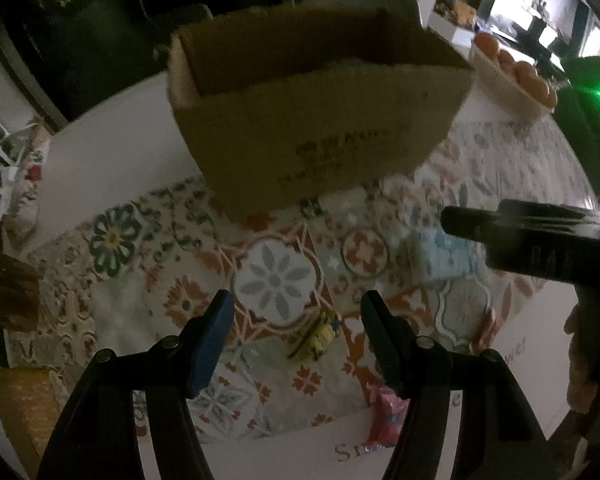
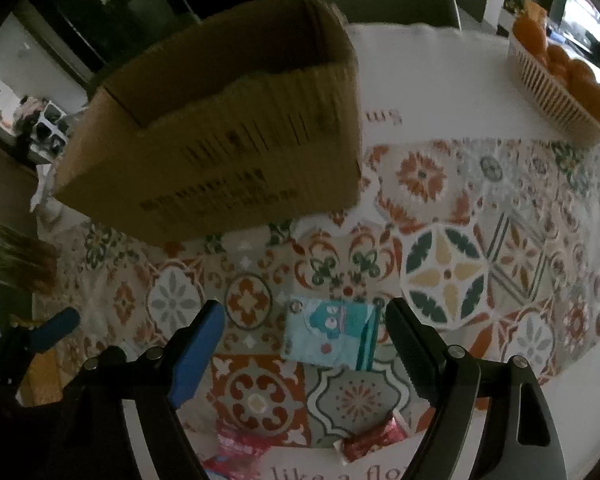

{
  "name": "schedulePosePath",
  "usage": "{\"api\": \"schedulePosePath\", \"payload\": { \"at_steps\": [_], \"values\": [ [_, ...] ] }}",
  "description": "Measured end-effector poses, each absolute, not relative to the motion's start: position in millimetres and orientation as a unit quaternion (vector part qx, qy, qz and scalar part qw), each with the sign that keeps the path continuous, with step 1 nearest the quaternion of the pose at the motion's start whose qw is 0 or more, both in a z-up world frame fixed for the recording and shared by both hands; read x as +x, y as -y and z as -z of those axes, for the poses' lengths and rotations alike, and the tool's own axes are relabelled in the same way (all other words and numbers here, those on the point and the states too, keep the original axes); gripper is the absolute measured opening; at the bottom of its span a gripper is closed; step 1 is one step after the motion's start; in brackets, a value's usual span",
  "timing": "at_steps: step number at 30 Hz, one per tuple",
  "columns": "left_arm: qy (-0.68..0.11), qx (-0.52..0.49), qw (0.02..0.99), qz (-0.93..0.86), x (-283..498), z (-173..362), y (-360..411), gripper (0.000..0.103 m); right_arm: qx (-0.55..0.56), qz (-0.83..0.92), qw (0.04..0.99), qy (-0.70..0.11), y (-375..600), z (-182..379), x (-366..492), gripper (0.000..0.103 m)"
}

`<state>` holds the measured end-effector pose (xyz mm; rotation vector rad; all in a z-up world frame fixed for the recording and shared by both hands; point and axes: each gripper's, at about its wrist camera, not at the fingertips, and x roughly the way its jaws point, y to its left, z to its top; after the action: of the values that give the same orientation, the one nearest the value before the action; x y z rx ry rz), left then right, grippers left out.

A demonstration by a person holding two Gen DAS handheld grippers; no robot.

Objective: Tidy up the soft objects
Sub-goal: 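Move both tools back down to the items on the runner, then grasp the yellow Minion figure with the left tool while the right tool grasps the tissue pack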

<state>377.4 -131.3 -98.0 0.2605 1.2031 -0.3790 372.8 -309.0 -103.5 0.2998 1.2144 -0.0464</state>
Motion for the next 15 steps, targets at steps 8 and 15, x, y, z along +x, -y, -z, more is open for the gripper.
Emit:
{"api": "schedulePosePath", "payload": {
  "at_steps": [8, 15],
  "values": [
    [-0.594, 0.140, 0.767, 0.195, 370.9, 132.4, 131.9, 0.065, 0.157, 0.029, 0.783, -0.601, 313.1, 134.8, 369.3, 0.084],
    [-0.616, 0.163, 0.741, 0.209, 370.0, 152.9, 138.7, 0.065, 0.164, 0.032, 0.765, -0.622, 316.1, 152.1, 372.2, 0.086]
  ]
}}
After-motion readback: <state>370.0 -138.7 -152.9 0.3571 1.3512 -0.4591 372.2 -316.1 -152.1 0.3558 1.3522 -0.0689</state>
